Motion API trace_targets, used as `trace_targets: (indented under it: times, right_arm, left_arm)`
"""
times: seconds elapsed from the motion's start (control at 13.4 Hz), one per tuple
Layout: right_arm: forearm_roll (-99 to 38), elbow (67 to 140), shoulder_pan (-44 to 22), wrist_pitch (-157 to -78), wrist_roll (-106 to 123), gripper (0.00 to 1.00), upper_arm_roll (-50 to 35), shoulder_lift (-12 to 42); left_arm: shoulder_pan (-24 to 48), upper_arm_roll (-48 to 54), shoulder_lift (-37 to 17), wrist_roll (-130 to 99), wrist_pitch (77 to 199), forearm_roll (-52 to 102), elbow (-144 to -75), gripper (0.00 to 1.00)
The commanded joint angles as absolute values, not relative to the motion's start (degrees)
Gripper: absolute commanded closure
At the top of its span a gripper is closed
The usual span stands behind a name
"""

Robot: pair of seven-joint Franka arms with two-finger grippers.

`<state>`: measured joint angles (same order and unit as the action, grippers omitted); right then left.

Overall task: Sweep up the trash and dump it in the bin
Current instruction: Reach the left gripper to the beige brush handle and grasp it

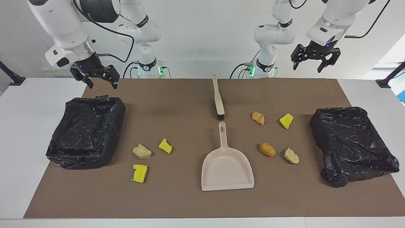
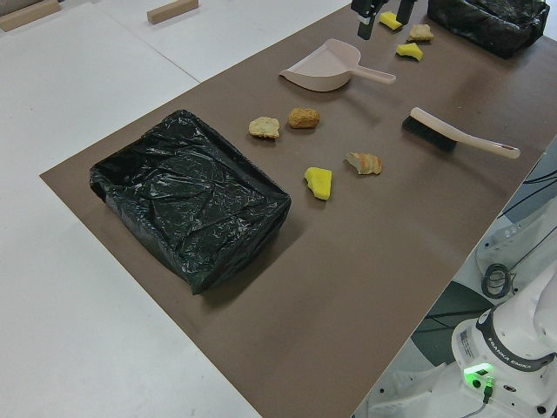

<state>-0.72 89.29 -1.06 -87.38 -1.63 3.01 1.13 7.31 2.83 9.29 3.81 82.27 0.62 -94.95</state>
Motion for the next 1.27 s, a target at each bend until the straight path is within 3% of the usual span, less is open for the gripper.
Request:
trace_targets:
  times: [0.0, 0.37, 0.82, 1.19]
  right_arm:
    - [-1.58, 90.79, -0.53, -88.59, -0.18, 0.0, 2.9, -0.09]
    - [-1.58, 90.79, -0.53, -88.59, -0.18, 0.0, 2.9, -0.09]
    - [-1.58, 90.79, -0.53, -88.51, -0.18, 0.0, 2.9, -0.09]
    - [-1.58, 90.79, -0.53, -88.59, -0.18, 0.0, 2.9, -0.09]
  left_arm:
    - [8.87, 3.42, 13.27, 2.21, 84.37, 2.63, -101.15, 0.0]
    - [17.9, 4.22, 16.43, -10.95, 91.57, 2.72, -111.16, 0.0]
    - [30.39, 4.22, 15.74, -28.99, 101.51, 4.57, -119.26, 0.0]
    - [35.86, 4.22, 15.56, -32.78, 110.28, 5.71, -126.72, 0.0]
